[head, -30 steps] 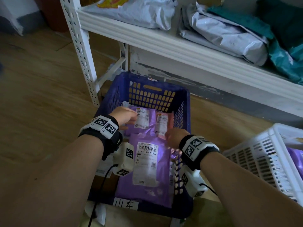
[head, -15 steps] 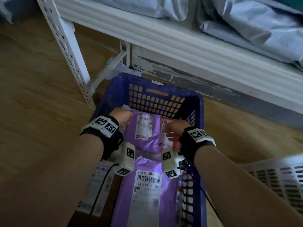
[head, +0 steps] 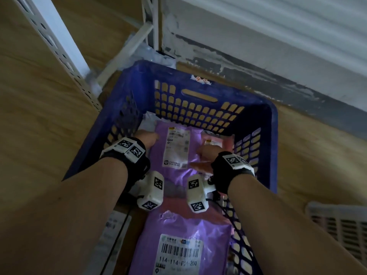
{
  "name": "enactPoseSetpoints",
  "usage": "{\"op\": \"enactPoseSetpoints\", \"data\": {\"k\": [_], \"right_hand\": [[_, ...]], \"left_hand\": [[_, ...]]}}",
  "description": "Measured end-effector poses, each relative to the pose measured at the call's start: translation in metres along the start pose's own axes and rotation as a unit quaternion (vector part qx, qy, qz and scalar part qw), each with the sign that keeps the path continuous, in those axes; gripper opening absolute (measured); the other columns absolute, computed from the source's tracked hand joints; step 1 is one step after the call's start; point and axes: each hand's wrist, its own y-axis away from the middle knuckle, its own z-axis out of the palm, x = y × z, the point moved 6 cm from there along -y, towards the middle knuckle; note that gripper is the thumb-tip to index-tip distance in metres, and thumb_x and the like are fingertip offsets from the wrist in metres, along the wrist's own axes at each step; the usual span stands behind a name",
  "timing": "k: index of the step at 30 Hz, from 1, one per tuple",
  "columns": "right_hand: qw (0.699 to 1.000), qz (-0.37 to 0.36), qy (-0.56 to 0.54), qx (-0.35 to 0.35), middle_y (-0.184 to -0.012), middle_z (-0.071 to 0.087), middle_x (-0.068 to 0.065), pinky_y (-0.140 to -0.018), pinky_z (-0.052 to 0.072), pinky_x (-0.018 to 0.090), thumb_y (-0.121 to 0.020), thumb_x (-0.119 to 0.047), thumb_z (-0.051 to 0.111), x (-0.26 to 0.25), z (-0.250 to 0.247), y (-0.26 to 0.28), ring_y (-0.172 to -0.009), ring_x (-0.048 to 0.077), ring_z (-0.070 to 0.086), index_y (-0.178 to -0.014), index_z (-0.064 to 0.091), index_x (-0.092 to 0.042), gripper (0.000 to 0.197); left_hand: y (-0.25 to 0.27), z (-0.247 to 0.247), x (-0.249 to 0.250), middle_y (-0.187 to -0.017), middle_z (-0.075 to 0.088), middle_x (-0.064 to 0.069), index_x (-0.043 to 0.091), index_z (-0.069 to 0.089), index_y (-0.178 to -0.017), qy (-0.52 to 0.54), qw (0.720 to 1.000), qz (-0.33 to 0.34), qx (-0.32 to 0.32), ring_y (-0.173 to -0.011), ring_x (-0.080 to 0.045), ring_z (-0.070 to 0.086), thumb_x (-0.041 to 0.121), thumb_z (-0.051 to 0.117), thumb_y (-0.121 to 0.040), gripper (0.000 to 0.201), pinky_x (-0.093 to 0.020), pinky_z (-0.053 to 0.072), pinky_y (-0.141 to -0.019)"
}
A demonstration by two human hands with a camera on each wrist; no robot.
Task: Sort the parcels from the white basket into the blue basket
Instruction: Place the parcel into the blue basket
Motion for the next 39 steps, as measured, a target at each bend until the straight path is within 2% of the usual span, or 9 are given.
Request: {"op": "enactPoseSetpoints", "data": {"k": [3,8,13,16,20,24,26,30,39], "right_hand": [[1.0,0.014,0.002,-0.014,-0.091,0.064,0.011,-0.078,0.058,0.037,-0.09,-0.007,0.053,0.004,0.005,-0.007,-0.077,0.024,0.066,-0.093,0.056,-0.004,0.006],[1.0,-0.007,0.013,-0.025,-0.078,0.065,0.013,-0.04,0.047,0.022,-0.088,-0.003,0.059,-0.006,0.009,0.004,-0.055,0.018,0.058,-0.101,0.057,-0.003,0.014],[0.999,-0.052,-0.007,-0.011,-0.075,0.065,0.008,-0.056,0.045,0.026,-0.082,-0.01,0.068,-0.035,-0.01,0.023,-0.057,0.016,0.055,-0.088,0.064,-0.008,0.008],[0.996,-0.087,-0.007,0.023,-0.059,0.054,0.004,-0.042,0.038,0.023,-0.081,-0.008,0.068,-0.05,-0.026,0.045,-0.037,0.01,0.043,-0.07,0.058,-0.01,0.015],[0.994,-0.107,-0.03,0.017,-0.043,0.045,0.0,-0.034,0.034,0.017,-0.082,-0.007,0.066,-0.05,-0.036,0.081,-0.029,0.009,0.037,-0.066,0.053,-0.009,0.02],[0.986,-0.147,-0.075,0.003,-0.035,0.043,-0.004,-0.034,0.031,0.013,-0.084,-0.003,0.063,-0.046,-0.038,0.135,-0.03,0.007,0.033,-0.064,0.05,-0.011,0.025],[0.98,-0.169,-0.101,0.0,-0.041,0.046,-0.003,-0.036,0.032,0.015,-0.084,-0.002,0.063,-0.043,-0.038,0.161,-0.031,0.007,0.033,-0.064,0.051,-0.013,0.026],[0.971,-0.193,-0.139,0.011,-0.043,0.044,-0.003,-0.04,0.034,0.018,-0.082,-0.004,0.064,-0.027,-0.04,0.209,-0.036,0.008,0.032,-0.062,0.051,-0.015,0.027],[0.958,-0.219,-0.18,0.032,-0.045,0.049,0.0,-0.038,0.037,0.018,-0.079,-0.007,0.071,0.026,-0.047,0.273,-0.032,0.008,0.04,-0.063,0.059,-0.012,0.02]], "left_hand": [[-0.003,0.005,-0.005,-0.127,0.058,-0.013,0.003,0.053,-0.127,0.003,1.0,-0.007,-0.014,-0.112,-0.027,0.055,0.02,0.054,-0.089,0.042,-0.035,0.042,-0.083],[0.003,0.01,-0.001,-0.092,0.06,-0.012,0.006,0.059,-0.108,0.029,0.999,0.013,-0.035,-0.079,-0.022,0.054,0.013,0.051,-0.09,0.021,-0.027,0.041,-0.065],[0.013,0.003,0.015,-0.091,0.056,-0.01,0.012,0.05,-0.072,0.067,0.996,0.043,-0.043,-0.086,-0.021,0.053,0.018,0.052,-0.095,0.023,-0.028,0.04,-0.071],[0.031,-0.007,0.024,-0.074,0.048,-0.002,0.016,0.045,-0.069,0.095,0.993,0.069,-0.028,-0.064,-0.012,0.044,0.028,0.049,-0.096,0.03,-0.024,0.034,-0.059],[0.06,-0.015,0.028,-0.07,0.046,-0.002,0.017,0.044,-0.067,0.118,0.988,0.093,-0.031,-0.064,-0.015,0.044,0.033,0.053,-0.093,0.031,-0.026,0.035,-0.062],[0.104,-0.019,0.029,-0.099,0.065,-0.007,0.016,0.062,-0.092,0.135,0.981,0.124,-0.059,-0.102,-0.025,0.06,0.043,0.057,-0.086,0.028,-0.031,0.038,-0.081],[0.126,-0.02,0.027,-0.119,0.063,-0.008,0.015,0.063,-0.11,0.146,0.978,0.137,-0.062,-0.115,-0.028,0.057,0.052,0.06,-0.075,0.051,-0.033,0.042,-0.088],[0.186,-0.028,0.027,-0.091,0.066,-0.006,0.012,0.063,-0.094,0.195,0.961,0.184,-0.071,-0.078,-0.021,0.061,0.038,0.056,-0.088,0.028,-0.031,0.048,-0.076],[0.272,-0.039,-0.003,-0.095,0.066,-0.015,0.013,0.067,-0.08,0.244,0.931,0.271,0.018,-0.089,-0.024,0.059,0.023,0.056,-0.09,0.017,-0.035,0.047,-0.085]]}}
